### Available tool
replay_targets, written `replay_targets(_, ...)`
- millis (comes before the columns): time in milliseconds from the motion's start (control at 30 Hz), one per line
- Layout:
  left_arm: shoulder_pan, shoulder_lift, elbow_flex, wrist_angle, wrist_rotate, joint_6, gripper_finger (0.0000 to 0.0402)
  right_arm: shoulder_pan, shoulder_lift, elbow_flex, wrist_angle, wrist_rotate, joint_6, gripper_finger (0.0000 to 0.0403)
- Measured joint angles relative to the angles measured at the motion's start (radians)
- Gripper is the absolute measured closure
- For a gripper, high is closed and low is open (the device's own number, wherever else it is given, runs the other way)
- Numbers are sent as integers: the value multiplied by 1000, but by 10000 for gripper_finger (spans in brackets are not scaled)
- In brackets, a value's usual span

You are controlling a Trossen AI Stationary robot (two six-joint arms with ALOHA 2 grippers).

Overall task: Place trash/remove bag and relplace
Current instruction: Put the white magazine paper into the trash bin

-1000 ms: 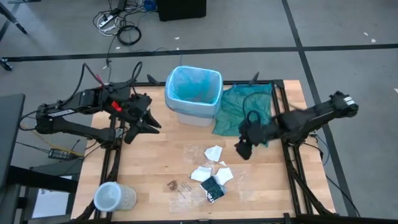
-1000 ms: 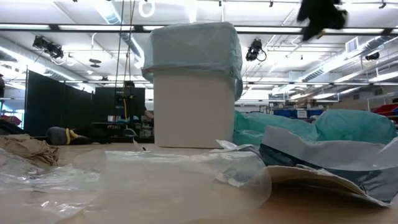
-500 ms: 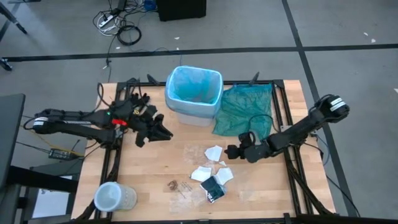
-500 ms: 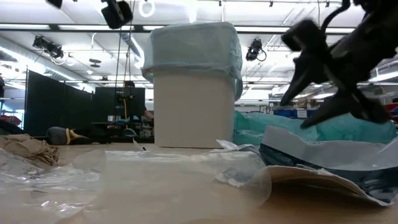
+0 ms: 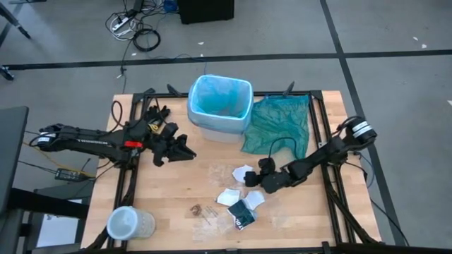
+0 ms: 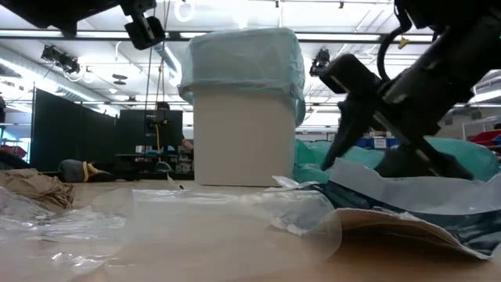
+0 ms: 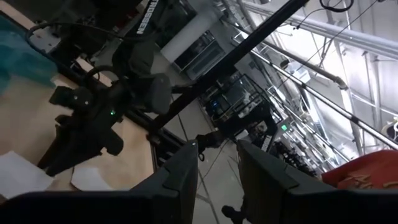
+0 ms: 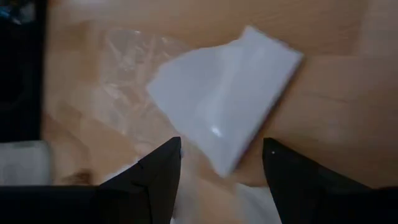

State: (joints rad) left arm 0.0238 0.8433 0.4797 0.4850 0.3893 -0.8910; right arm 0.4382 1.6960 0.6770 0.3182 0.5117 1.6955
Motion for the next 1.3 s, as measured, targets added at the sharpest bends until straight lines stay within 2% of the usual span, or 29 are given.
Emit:
replay_targets(133, 0, 0, 0, 14, 0, 6, 281, -8, 35, 1, 53, 4, 5, 191)
replay_targets(267, 0, 0, 0, 21, 0, 20, 281, -25, 36, 4, 23, -12, 16, 206)
replay_targets(367, 0, 0, 0, 20, 0, 27, 281, -40, 36, 4, 1, -35, 47, 266)
replay_targets(467, 0, 0, 0, 19, 0, 47, 281, -50, 37, 4, -18, -45, 57, 365)
replay_targets(533, 0, 0, 0, 19, 0, 52, 281, -58, 37, 5, -15, -47, 48, 389)
replay_targets(800, 0, 0, 0, 17, 0, 75, 281, -69, 18, 24, 23, -35, -24, 402)
replay_targets(1167, 0, 0, 0, 18, 8, 71, 281, -67, -19, 208, -10, -58, -215, 403)
replay_targets(1300, 0, 0, 0, 19, 8, 69, 281, -75, -66, 295, -96, -93, -321, 403)
